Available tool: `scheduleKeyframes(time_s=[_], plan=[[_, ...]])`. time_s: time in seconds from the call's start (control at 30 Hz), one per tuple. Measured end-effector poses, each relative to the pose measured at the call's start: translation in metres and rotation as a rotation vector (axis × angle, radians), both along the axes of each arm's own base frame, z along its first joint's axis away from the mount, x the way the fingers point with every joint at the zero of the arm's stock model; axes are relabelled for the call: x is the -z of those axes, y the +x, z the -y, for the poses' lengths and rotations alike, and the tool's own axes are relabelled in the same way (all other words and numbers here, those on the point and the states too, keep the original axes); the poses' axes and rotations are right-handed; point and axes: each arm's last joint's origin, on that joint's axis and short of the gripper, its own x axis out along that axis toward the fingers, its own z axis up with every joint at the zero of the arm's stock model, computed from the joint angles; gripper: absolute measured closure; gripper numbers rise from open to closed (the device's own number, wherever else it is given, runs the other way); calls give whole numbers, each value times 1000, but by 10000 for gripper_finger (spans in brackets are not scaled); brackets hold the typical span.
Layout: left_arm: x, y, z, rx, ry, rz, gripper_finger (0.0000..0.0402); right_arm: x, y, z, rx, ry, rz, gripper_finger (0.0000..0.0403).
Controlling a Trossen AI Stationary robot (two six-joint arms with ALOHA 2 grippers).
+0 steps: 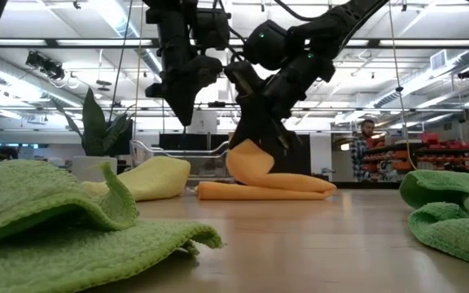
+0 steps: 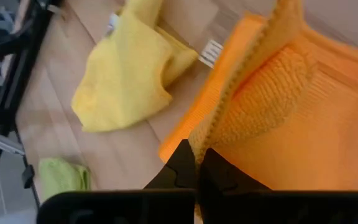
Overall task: Fold microfiber towels
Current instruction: Fold the orange towel
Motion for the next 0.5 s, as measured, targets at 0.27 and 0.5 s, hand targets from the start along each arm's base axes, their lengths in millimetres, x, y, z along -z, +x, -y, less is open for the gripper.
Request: scheduleKeyframes(time_s=[0.27, 0.5], plan=[[0, -1, 0, 3, 15, -11, 375, -8, 1, -2, -69, -6, 46, 359], [0, -3, -6, -15, 18, -11, 371, -8, 0, -5, -103, -20, 50, 310]])
